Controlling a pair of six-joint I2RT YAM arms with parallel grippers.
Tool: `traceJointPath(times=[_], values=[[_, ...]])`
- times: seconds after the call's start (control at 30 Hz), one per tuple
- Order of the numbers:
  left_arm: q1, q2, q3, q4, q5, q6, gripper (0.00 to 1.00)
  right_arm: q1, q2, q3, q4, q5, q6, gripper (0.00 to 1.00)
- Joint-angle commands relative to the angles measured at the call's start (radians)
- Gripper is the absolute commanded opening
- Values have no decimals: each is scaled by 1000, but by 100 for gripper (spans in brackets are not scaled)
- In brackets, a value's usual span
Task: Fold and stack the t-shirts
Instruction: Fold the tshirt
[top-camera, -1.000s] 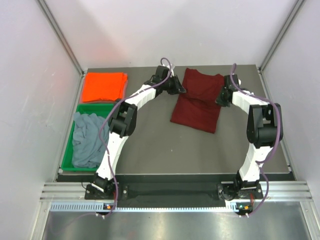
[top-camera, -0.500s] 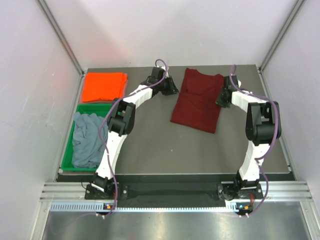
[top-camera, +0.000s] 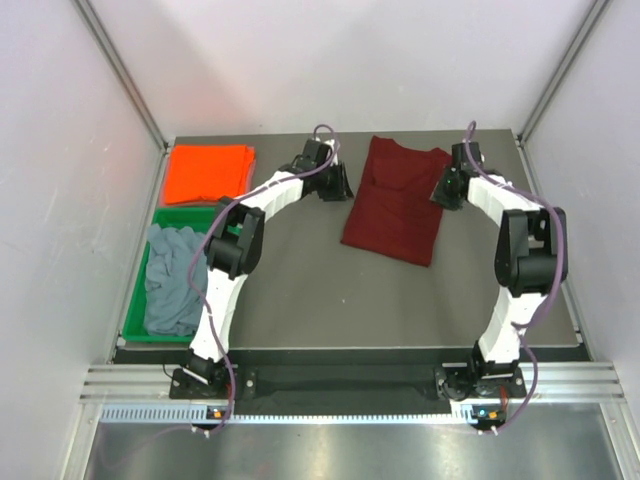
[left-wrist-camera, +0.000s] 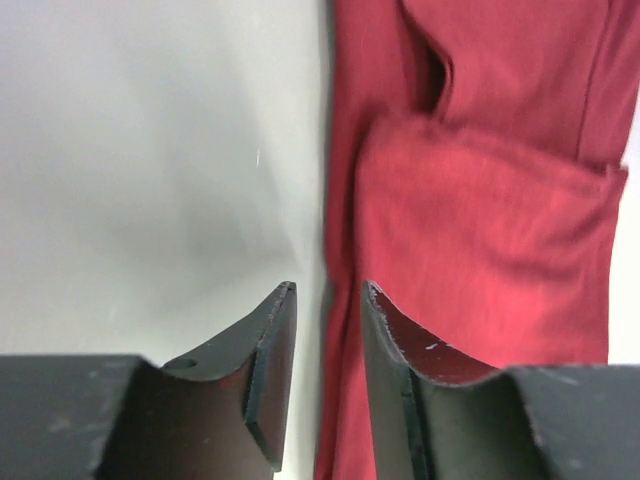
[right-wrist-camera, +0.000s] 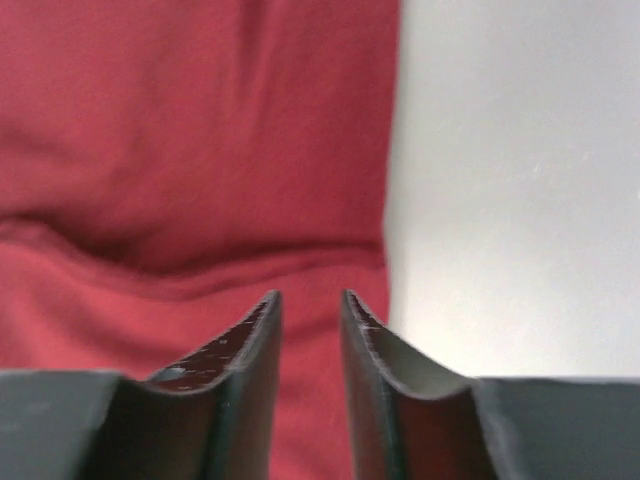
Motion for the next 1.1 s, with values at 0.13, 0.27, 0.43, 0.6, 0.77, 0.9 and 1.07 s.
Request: traceJointPath(times=[0.13, 0.27, 0.43, 0.6, 0.77, 0.9, 1.07], values=[[5, -235, -263, 12, 93, 86, 38, -14, -225, -61, -116, -167, -51, 37], [7, -261, -382, 29, 118, 103, 38, -13, -327, -179, -120, -241, -63, 39], [10, -272, -448, 90, 184, 89, 39, -14, -417, -288, -119, -261, -74, 40], [15, -261, -464, 103, 233, 55, 37, -13, -457, -354, -116, -271, -86, 40], [15, -273, -493, 101, 230, 48, 11, -14, -490, -406, -108, -270, -93, 40], [15, -290, -516, 80, 204, 38, 0, -13, -498, -422, -107, -271, -101, 41], [13, -347, -597, 115, 188, 0, 0, -14, -509, -434, -110, -270, -110, 41]])
